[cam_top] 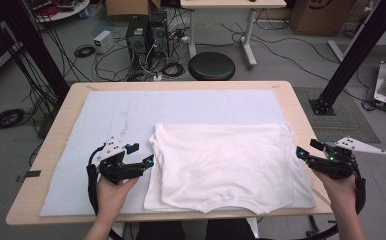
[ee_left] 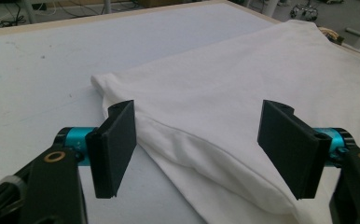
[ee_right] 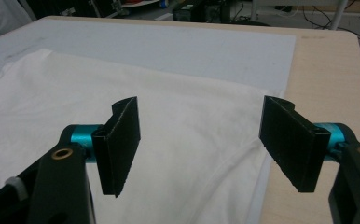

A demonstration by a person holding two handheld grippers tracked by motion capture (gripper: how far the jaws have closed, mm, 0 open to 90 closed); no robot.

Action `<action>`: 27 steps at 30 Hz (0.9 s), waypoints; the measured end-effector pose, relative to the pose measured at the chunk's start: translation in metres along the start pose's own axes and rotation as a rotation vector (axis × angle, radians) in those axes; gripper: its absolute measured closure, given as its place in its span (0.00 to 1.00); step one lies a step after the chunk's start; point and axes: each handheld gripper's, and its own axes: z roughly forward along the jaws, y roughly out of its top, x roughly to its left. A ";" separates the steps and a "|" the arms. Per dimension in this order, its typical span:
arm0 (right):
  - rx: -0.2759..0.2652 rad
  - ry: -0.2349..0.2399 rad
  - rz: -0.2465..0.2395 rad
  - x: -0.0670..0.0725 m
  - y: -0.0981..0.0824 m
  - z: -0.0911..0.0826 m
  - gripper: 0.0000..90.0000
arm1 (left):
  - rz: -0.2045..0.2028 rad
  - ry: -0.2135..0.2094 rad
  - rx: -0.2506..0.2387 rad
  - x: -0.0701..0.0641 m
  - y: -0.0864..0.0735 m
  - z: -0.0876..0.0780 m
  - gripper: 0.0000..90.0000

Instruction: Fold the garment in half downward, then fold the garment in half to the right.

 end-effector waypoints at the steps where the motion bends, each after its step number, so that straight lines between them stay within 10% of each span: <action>1: 0.000 0.000 -0.003 0.001 0.000 0.000 0.32 | 0.000 -0.003 0.000 0.000 0.000 0.000 0.30; 20: -0.010 -0.009 -0.004 0.000 0.001 -0.004 0.32 | -0.035 -0.010 0.061 -0.009 -0.004 0.000 0.30; 27: -0.011 -0.018 -0.013 0.000 0.003 -0.005 0.32 | -0.131 -0.017 0.120 -0.016 -0.018 -0.008 0.36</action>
